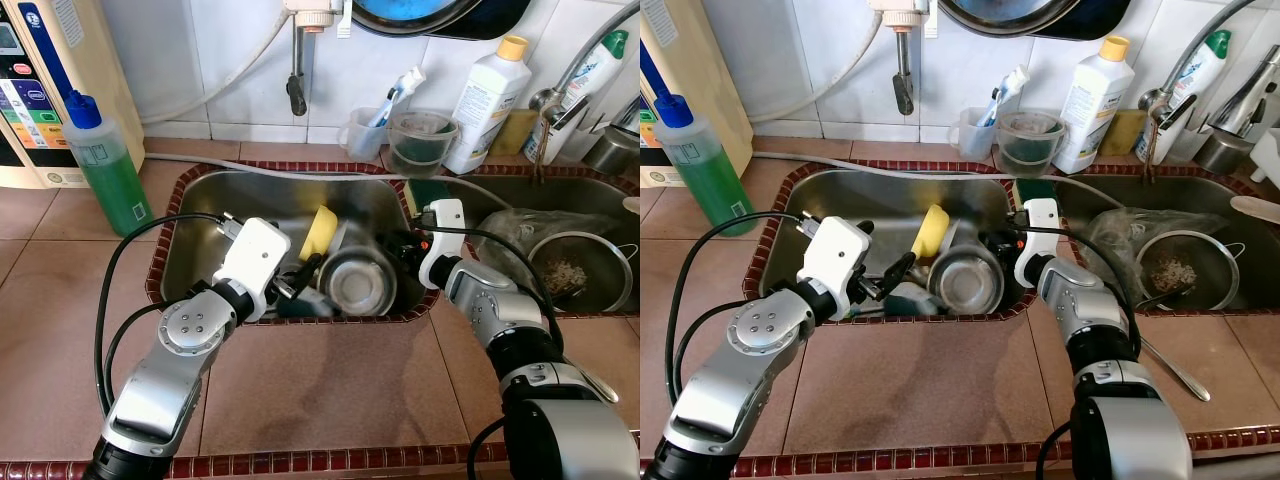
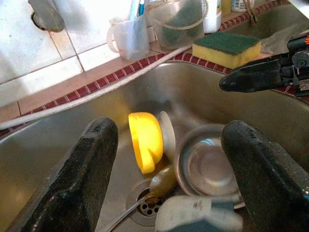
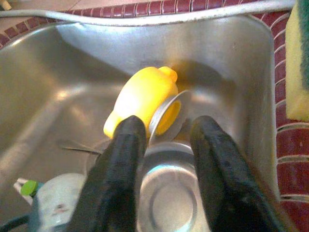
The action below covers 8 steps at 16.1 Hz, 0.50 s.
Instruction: Kitchen organization
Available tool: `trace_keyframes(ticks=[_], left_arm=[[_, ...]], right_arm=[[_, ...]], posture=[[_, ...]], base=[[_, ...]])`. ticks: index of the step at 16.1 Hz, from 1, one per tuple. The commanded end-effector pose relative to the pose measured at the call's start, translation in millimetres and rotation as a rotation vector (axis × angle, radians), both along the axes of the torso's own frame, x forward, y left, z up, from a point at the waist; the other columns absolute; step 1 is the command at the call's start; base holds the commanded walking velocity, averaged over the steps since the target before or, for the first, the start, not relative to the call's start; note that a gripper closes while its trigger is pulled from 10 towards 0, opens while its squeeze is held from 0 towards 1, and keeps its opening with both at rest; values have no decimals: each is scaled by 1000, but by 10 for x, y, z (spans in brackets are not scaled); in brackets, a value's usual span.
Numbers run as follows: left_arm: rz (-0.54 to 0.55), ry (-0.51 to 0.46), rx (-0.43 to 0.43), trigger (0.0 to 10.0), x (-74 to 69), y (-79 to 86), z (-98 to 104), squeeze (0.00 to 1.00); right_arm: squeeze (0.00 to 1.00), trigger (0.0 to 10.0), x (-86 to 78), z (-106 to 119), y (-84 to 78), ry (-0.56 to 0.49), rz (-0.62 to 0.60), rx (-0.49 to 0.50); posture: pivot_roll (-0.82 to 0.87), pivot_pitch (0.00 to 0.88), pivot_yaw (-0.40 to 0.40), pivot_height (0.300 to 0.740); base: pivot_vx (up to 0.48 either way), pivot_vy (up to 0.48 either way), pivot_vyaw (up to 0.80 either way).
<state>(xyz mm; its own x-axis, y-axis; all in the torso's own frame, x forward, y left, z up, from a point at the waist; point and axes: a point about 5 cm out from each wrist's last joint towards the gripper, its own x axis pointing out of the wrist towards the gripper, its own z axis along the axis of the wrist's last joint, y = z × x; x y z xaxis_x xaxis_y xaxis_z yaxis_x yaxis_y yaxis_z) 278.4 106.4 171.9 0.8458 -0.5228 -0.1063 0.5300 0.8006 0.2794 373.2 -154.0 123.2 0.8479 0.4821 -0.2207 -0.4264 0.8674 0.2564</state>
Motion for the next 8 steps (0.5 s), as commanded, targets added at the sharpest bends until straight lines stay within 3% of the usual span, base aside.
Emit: trace_keyframes(ticks=[1,5,8], left_arm=[[-8,-20,16,10000,11,-23,27,0],[2,-69,20,10000,60,-31,43,0],[77,-75,-40,10000,133,32,2,0]], right_arm=[[1000,10000,39,66,-1,-19,-11,9],[1000,10000,64,256,-5,-184,-73,67],[1000,10000,-11,416,24,-335,-111,153]], posture=[[44,115,-58,740],[39,76,-64,740],[27,41,-69,740]], base=[[0,0,0],[0,0,0],[0,0,0]])
